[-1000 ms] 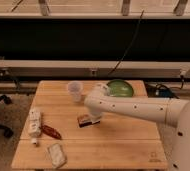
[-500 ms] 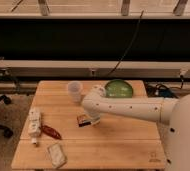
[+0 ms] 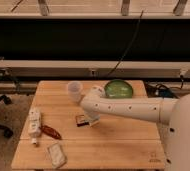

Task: Push the eraser across the table

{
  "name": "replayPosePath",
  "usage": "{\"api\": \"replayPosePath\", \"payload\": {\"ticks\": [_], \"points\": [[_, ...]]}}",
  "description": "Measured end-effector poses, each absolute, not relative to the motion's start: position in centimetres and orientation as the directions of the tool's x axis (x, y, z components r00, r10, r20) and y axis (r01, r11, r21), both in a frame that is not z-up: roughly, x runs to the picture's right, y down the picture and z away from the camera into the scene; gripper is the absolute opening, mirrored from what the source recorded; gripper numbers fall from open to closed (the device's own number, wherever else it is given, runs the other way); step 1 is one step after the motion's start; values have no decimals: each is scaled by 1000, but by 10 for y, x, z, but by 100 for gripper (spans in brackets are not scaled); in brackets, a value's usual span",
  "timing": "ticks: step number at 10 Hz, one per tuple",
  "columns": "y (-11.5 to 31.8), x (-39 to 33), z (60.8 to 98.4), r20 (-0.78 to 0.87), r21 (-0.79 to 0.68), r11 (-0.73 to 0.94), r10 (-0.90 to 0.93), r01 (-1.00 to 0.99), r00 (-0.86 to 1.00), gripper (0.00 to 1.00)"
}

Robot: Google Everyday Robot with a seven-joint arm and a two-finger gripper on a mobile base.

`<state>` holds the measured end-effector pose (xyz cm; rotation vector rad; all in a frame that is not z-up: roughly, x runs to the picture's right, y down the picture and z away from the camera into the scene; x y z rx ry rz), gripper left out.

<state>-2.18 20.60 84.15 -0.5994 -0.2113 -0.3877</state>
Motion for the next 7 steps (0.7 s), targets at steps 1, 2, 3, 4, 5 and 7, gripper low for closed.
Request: {"api": "replayPosePath", "payload": {"ticks": [1, 2, 3, 4, 5, 7], "points": [[206, -21, 841, 303, -507, 757, -291, 412, 908, 0], [206, -20, 842, 302, -507, 758, -289, 410, 908, 0], [206, -21, 841, 303, -507, 758, -290, 411, 908, 0], [208, -25, 840, 311, -502, 756, -296, 420, 903, 0], [209, -32, 840, 318, -496, 754, -303, 430, 898, 0], [209, -36, 839, 323, -494, 753, -304, 434, 896, 0]]}}
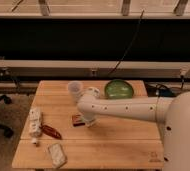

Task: Push the eraser across the table

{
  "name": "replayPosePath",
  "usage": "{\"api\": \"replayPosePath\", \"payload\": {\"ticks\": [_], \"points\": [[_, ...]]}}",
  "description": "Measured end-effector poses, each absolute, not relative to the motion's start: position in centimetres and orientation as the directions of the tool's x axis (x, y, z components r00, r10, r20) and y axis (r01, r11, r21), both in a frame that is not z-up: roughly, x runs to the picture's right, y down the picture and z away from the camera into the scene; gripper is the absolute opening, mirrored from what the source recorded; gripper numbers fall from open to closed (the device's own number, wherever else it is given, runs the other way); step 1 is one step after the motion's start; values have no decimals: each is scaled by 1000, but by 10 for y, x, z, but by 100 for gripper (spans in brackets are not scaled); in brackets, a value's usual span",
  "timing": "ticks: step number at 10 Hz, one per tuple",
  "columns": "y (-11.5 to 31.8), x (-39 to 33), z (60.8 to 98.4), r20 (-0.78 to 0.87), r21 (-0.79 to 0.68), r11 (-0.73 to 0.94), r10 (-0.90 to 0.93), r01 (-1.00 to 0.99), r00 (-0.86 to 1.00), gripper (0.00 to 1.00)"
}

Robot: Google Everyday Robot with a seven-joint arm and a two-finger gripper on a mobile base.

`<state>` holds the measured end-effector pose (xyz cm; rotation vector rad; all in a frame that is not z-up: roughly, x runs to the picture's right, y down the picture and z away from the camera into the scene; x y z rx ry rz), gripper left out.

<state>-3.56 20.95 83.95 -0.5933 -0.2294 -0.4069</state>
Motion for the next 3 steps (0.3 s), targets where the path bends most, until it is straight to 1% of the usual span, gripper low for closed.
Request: {"api": "replayPosePath", "payload": {"ticks": [3], "points": [[211, -40, 840, 322, -494, 746, -319, 446, 891, 0]]}}
